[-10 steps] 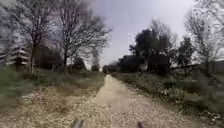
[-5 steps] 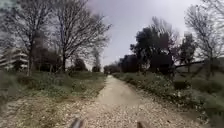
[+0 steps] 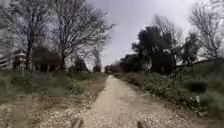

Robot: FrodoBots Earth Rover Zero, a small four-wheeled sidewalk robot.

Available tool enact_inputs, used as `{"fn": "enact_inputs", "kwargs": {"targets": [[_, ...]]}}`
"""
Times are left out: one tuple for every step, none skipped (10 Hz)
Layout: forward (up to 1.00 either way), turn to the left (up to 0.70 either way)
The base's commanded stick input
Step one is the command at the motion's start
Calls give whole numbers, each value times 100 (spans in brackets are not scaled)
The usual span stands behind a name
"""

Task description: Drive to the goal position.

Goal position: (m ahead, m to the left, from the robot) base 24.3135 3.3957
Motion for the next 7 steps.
{"fn": "enact_inputs", "kwargs": {"targets": [[70, -20], [70, -3], [70, 0], [70, 0], [70, 0], [70, 0], [70, 0]]}}
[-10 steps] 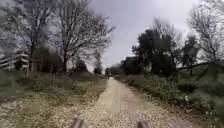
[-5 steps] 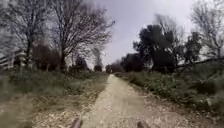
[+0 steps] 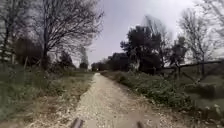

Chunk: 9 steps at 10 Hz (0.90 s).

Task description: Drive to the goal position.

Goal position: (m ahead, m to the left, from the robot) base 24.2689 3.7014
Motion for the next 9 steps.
{"fn": "enact_inputs", "kwargs": {"targets": [[70, 0], [70, 0], [70, 0], [70, 0], [70, 0], [70, 0], [70, 0], [70, 0], [70, 0]]}}
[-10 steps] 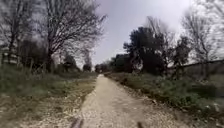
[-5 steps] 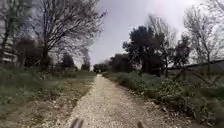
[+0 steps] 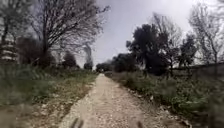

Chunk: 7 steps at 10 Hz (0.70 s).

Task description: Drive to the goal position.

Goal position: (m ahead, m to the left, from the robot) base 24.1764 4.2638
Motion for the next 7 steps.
{"fn": "enact_inputs", "kwargs": {"targets": [[70, 0], [70, 0], [70, 0], [70, -12], [70, -30], [70, -11], [70, 0]]}}
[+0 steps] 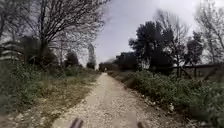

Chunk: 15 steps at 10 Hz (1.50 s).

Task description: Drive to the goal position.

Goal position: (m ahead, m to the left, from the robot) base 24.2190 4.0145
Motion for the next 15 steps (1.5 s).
{"fn": "enact_inputs", "kwargs": {"targets": [[70, 0], [70, 0], [70, 0], [65, 0], [0, 0], [0, 0], [0, 0], [0, 0], [0, 0], [0, 0], [0, 0], [0, 0], [0, 0], [10, 0], [49, 0]]}}
